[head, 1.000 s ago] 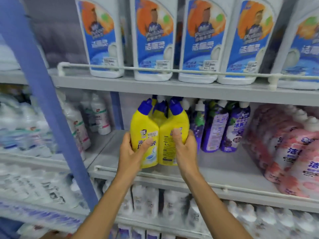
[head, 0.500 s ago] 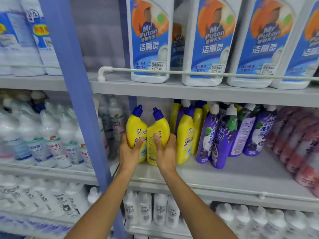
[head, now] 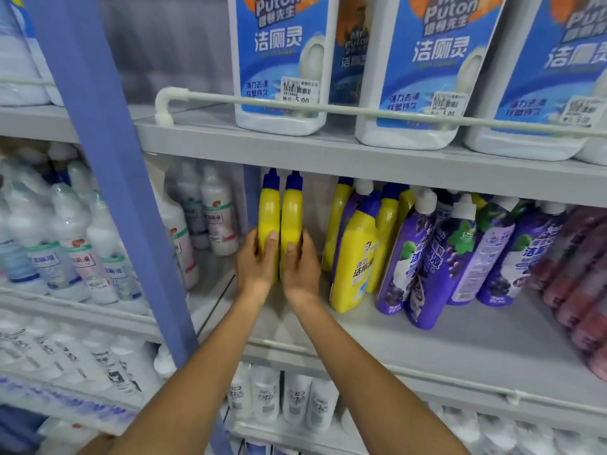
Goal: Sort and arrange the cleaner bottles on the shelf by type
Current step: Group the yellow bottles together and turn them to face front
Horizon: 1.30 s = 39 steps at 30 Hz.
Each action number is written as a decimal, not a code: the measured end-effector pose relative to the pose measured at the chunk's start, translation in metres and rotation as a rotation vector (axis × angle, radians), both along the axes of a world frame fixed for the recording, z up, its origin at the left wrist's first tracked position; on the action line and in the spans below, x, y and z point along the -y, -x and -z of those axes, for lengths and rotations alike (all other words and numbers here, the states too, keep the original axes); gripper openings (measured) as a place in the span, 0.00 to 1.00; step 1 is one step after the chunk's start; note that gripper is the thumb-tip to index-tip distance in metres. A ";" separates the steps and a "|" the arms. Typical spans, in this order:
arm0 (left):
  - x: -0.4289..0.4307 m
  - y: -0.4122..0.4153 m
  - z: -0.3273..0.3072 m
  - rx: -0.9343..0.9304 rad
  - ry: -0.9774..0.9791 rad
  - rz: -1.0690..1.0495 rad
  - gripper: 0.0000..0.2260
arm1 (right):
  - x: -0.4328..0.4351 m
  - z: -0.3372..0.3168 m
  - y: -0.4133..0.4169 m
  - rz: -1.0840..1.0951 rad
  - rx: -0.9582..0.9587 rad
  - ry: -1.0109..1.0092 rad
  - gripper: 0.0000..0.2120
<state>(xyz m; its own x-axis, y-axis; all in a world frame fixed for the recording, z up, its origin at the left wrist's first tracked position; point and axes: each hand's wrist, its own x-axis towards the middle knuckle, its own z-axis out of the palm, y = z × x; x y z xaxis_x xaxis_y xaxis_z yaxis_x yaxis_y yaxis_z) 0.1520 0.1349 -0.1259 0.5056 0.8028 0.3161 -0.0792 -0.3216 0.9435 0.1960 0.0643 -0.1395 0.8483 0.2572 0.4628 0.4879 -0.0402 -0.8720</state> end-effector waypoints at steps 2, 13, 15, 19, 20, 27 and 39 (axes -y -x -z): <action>0.000 -0.004 -0.001 -0.024 -0.057 -0.001 0.15 | -0.003 -0.003 -0.004 -0.001 -0.057 0.008 0.21; -0.023 -0.024 -0.019 -0.121 0.034 0.222 0.18 | -0.009 -0.018 -0.023 -0.064 -0.307 0.097 0.27; -0.024 -0.024 -0.022 -0.124 0.035 0.251 0.19 | -0.010 -0.024 -0.026 -0.100 -0.368 0.074 0.28; -0.027 -0.021 -0.023 -0.128 0.085 0.277 0.20 | -0.001 -0.033 -0.023 -0.135 -0.405 0.093 0.31; -0.028 -0.019 -0.024 -0.116 0.101 0.279 0.21 | 0.000 -0.034 -0.020 -0.133 -0.403 0.080 0.35; -0.019 0.011 -0.033 0.011 0.331 0.265 0.15 | 0.051 -0.048 0.006 -0.216 -0.476 -0.097 0.36; 0.022 0.069 -0.039 0.077 0.412 0.409 0.23 | 0.231 -0.081 0.027 -0.111 -0.397 -0.449 0.28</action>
